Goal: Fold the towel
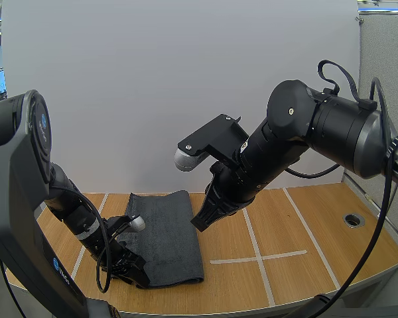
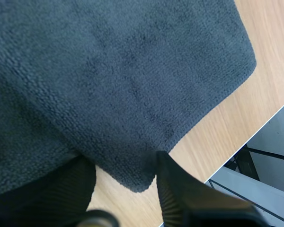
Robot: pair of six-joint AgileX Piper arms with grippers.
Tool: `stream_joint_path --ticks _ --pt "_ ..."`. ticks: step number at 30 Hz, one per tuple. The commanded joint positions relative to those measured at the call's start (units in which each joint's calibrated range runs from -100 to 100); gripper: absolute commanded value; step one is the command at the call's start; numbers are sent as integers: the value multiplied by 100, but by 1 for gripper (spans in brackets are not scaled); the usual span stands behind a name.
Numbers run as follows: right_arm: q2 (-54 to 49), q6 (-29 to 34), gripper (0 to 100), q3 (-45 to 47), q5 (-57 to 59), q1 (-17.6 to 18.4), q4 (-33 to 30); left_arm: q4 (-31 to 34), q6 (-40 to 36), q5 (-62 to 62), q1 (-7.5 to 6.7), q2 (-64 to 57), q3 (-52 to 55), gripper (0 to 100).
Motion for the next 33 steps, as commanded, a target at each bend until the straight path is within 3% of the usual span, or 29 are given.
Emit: stream_joint_path --ticks 1,5,6,13,22,33 --pt "-76 58 0 16 82 -23 19 -137 48 -134 -26 0 -30 44" --pt "-76 58 0 16 101 -23 19 -137 9 -88 -26 0 -30 2" --pt "-76 58 0 16 121 -23 19 -113 9 -1 -26 0 -30 0" --pt "-76 58 0 16 166 -23 19 -10 -101 1020 -17 0 -407 0" --pt "-76 58 0 16 297 -23 7 357 -506 1090 -17 -14 -1252 0" --pt "-76 58 0 16 297 -23 7 996 -598 1090 -17 -14 -1429 0"
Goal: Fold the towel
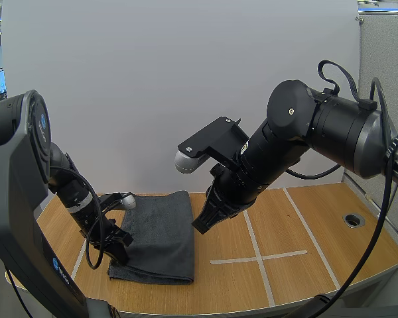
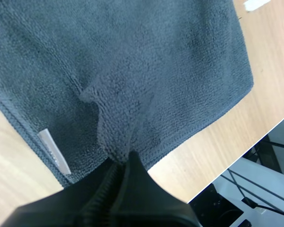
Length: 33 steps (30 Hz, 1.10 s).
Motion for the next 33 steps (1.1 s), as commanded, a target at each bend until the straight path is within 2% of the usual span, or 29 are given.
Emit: stream_joint_path --ticks 1,9,20,23,27,33 --pt "-76 58 0 16 98 -23 7 362 -70 109 -17 -38 -101 0" --pt "-76 58 0 16 98 -23 7 840 -208 -6 -17 -38 -101 0" --pt "-76 58 0 16 98 -23 7 854 -233 5 -17 -435 -412 0" --pt "-65 58 0 16 98 -23 20 1132 -278 -943 60 -520 -362 0" --pt "-65 58 0 16 98 -23 20 1160 -279 -1002 236 -361 -346 0" --pt "-65 58 0 16 98 -23 31 787 35 -864 257 -102 -181 0"
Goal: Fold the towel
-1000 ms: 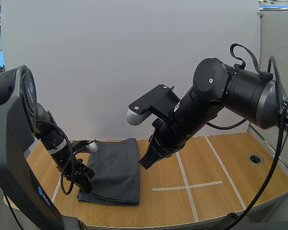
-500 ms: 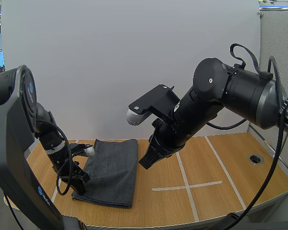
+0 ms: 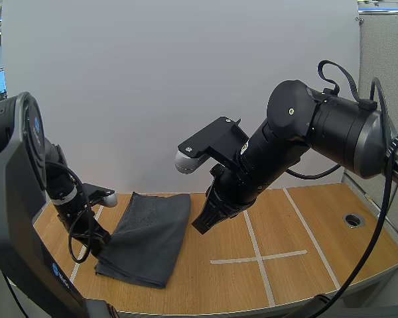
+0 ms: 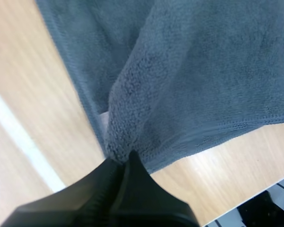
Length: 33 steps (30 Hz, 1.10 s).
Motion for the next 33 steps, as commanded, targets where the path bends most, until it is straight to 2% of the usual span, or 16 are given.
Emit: stream_joint_path --ticks 1,11,13,15,20,21,28,33 --pt "-65 58 0 16 92 -23 31 -362 287 -14 19 265 218 0" --pt "-65 169 0 16 236 -23 31 -206 244 -573 19 473 258 0" --pt "-65 169 0 16 236 -23 31 -206 232 -573 19 473 258 7" --pt "-65 178 0 16 234 -23 31 -206 232 -573 19 473 258 18" --pt "-65 212 0 16 234 -23 31 -236 232 -515 19 381 258 96" --pt "-65 212 0 16 234 -23 31 -236 232 -515 19 335 223 100" --pt "280 210 0 16 -133 -23 154 -322 189 -109 19 -175 -554 100" --pt "1131 -208 0 16 -255 -23 715 -1128 402 483 19 -269 -1335 100"
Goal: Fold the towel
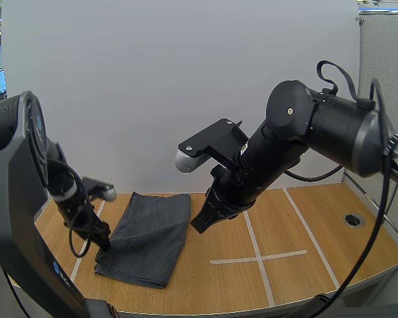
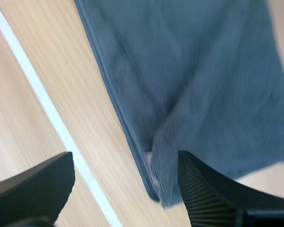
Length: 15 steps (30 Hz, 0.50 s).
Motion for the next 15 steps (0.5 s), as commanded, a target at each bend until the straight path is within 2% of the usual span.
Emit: stream_joint_path --ticks 1,6,9,12,15 --pt "1156 -428 0 16 -392 -23 796 -952 188 942 2 -374 -1379 100" --pt "1934 -817 0 16 -822 -23 1317 -1462 331 1002 -12 -121 -1819 100" --pt "2457 -1061 0 16 -1025 -15 1572 -1545 341 1073 -12 152 -2012 100" --pt "2854 -1179 0 16 -1199 38 1658 -1621 341 1149 -12 656 -2218 100" --pt "3157 -1395 0 16 -1259 38 2008 -1986 355 1324 -12 1193 -2451 100"
